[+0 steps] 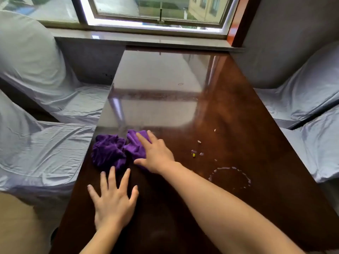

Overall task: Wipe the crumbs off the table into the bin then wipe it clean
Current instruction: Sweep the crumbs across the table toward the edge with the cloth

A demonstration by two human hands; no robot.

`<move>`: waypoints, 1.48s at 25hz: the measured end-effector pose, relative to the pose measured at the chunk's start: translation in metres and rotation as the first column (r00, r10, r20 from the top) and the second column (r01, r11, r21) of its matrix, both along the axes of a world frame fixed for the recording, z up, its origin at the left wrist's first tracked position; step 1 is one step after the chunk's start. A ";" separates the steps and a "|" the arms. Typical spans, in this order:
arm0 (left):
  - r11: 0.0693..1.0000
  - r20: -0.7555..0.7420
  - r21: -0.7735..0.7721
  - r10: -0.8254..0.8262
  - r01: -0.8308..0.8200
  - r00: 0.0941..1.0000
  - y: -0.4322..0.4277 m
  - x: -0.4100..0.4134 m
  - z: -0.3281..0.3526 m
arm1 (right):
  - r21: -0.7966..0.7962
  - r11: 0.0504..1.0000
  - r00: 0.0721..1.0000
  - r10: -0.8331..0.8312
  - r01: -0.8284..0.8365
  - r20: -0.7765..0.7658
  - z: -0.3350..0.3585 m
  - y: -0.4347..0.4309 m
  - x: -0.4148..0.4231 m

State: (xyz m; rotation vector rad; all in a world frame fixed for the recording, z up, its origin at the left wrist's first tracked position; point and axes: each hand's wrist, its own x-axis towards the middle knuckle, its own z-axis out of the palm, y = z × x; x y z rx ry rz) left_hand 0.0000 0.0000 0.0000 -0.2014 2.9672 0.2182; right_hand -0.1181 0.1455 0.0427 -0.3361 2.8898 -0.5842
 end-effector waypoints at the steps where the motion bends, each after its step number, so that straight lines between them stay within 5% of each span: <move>1: 1.000 0.009 0.007 0.021 -0.021 1.000 -0.002 -0.001 0.002 | 0.078 0.997 1.000 0.027 -0.028 0.013 -0.003 -0.006 -0.003; 3: 0.999 -0.064 -0.007 0.033 -0.033 0.997 -0.002 -0.002 0.000 | 0.141 0.990 1.000 0.021 -0.021 0.002 -0.008 -0.010 -0.007; 10: 0.998 -0.122 0.018 0.056 -0.054 0.991 0.000 -0.002 -0.006 | -0.162 0.984 0.994 -0.089 0.077 -0.068 -0.003 0.020 0.021; 16: 0.999 -0.118 0.007 0.054 -0.054 0.992 -0.002 -0.003 -0.014 | -0.483 0.811 0.911 -0.408 0.329 -0.066 0.048 0.143 0.030; 21: 0.999 -0.132 -0.022 0.033 -0.036 0.991 0.001 -0.001 -0.012 | -0.565 0.746 0.910 -0.415 0.352 0.019 0.053 0.193 0.056; 24: 0.999 -0.132 -0.031 0.027 -0.031 0.991 0.005 0.001 -0.004 | -0.477 0.854 0.966 -0.256 0.209 -0.036 0.031 0.143 0.049; 27: 0.999 -0.142 -0.024 0.043 -0.046 0.989 0.001 0.000 -0.003 | -0.185 0.981 0.993 -0.084 0.068 -0.082 0.005 0.060 0.023; 31: 0.999 -0.166 -0.007 0.048 -0.050 0.985 -0.004 -0.001 -0.007 | 0.093 0.992 0.987 -0.066 0.080 -0.145 -0.014 -0.002 -0.004; 35: 0.999 -0.173 0.019 0.050 -0.047 0.984 -0.004 0.000 -0.006 | 0.191 0.981 0.993 -0.016 0.038 -0.114 -0.016 -0.019 -0.015; 37: 0.998 -0.204 0.043 0.057 -0.049 0.977 -0.005 0.001 -0.006 | 0.183 0.983 0.973 0.064 -0.023 -0.222 -0.012 -0.033 -0.015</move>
